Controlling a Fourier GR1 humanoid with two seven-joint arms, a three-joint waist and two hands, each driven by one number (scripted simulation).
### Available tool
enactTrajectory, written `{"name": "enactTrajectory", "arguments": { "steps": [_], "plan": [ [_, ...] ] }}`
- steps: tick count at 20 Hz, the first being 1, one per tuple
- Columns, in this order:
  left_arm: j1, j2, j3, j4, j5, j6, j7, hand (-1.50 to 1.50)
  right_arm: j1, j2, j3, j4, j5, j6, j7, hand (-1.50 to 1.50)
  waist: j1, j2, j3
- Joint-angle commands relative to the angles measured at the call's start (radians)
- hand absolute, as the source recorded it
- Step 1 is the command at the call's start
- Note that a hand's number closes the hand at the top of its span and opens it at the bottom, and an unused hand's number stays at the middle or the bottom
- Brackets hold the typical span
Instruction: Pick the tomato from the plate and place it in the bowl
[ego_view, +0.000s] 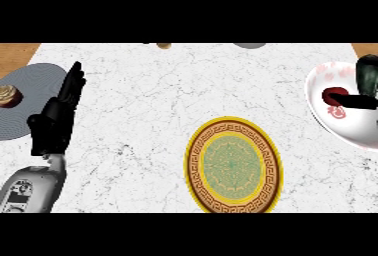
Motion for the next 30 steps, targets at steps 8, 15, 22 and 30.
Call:
{"name": "enactTrajectory", "arguments": {
  "steps": [8,15,22,30],
  "plan": [
    [0.049,-0.017,0.011,0.013,-0.018,0.007,-0.046,0.0,-0.021,-0.106,-0.181,0.131,-0.183,0.143,-0.244,-1.5,-0.017,-0.008,-0.002],
    [0.018,0.015,0.052,-0.021,0.001,-0.028,0.032,0.0,0.112,-0.171,-0.242,0.161,-0.279,0.37,-0.34,-1.5,-0.045,-0.018,-0.003],
    [0.031,-0.048,0.027,0.022,-0.042,-0.003,-0.012,0.0,0.235,-0.216,-0.244,0.106,-0.347,0.582,-0.416,-1.5,-0.056,-0.022,-0.005],
    [0.021,-0.019,0.056,-0.085,-0.06,-0.036,0.106,0.0,0.428,-0.17,-0.208,-0.017,-0.401,0.676,-0.511,-1.5,-0.06,-0.025,-0.006]
  ]
}}
